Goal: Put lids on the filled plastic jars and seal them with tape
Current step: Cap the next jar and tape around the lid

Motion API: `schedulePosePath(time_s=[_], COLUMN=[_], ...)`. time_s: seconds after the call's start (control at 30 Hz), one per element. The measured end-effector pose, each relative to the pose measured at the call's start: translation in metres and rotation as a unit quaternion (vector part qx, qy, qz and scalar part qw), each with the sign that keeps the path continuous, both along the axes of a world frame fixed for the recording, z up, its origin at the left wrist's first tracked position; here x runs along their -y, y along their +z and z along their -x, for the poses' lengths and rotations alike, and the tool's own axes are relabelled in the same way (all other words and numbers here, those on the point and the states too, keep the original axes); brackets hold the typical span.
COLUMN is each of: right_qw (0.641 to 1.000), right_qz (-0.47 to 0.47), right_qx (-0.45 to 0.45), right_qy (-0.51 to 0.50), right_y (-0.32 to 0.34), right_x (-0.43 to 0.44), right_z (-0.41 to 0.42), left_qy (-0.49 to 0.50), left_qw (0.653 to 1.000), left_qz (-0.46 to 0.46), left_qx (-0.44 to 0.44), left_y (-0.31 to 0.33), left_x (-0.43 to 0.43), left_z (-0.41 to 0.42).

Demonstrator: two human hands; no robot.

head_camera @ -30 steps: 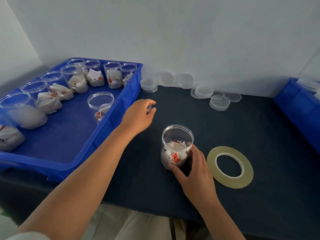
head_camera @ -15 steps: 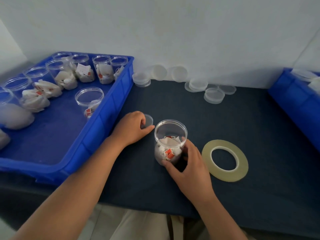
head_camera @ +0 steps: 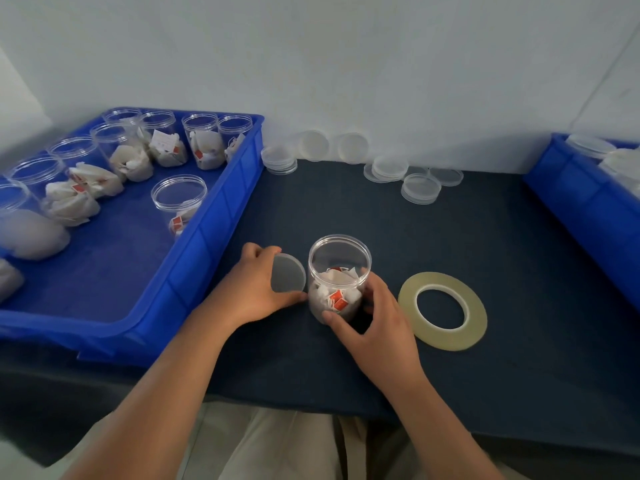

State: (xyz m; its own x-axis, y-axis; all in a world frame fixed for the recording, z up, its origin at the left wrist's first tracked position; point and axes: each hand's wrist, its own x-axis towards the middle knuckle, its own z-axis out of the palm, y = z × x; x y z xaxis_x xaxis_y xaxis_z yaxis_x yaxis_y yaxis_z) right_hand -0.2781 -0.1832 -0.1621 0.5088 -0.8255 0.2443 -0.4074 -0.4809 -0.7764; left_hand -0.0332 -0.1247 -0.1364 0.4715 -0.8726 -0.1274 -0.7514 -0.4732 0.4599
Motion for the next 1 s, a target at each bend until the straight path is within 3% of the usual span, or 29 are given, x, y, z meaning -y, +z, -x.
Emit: schedulePosePath(time_s=[0.07, 0.2, 0.33, 0.4, 0.47, 0.53, 0.6, 0.73, 1.0], right_qw=[1.0, 1.0, 1.0, 0.999, 0.999, 0.999, 0.998, 0.998, 0.999], right_qz=[-0.008, -0.018, -0.023, -0.028, -0.035, -0.041, -0.049, -0.048, -0.032], right_qx=[0.0, 0.0, 0.011, 0.02, 0.021, 0.018, 0.02, 0.024, 0.032], right_qy=[-0.002, 0.0, -0.007, -0.003, 0.007, 0.014, 0.014, 0.015, 0.023], right_y=[0.0, 0.0, -0.001, -0.001, -0.001, 0.0, 0.0, 0.002, 0.005], right_x=[0.0, 0.0, -0.001, -0.001, 0.0, 0.0, 0.0, -0.003, -0.005], right_z=[0.0, 0.0, 0.001, 0.001, 0.001, 0.001, 0.002, 0.004, 0.002], left_qy=[-0.003, -0.062, -0.07, -0.03, 0.004, -0.021, -0.095, -0.214, -0.185], left_qw=[0.999, 0.97, 0.965, 0.982, 0.993, 0.973, 0.96, 0.969, 0.94], left_qz=[-0.018, 0.007, -0.041, 0.001, 0.113, 0.221, 0.247, 0.12, 0.05], left_qx=[0.05, 0.236, 0.25, 0.189, 0.043, -0.068, -0.091, 0.04, 0.281], left_y=[-0.002, -0.009, -0.011, 0.001, 0.023, 0.053, 0.078, 0.097, 0.099], left_x=[-0.001, -0.002, -0.002, -0.003, -0.004, -0.004, -0.003, 0.003, 0.02], left_z=[-0.002, 0.005, 0.015, 0.014, 0.015, 0.024, 0.04, 0.063, 0.092])
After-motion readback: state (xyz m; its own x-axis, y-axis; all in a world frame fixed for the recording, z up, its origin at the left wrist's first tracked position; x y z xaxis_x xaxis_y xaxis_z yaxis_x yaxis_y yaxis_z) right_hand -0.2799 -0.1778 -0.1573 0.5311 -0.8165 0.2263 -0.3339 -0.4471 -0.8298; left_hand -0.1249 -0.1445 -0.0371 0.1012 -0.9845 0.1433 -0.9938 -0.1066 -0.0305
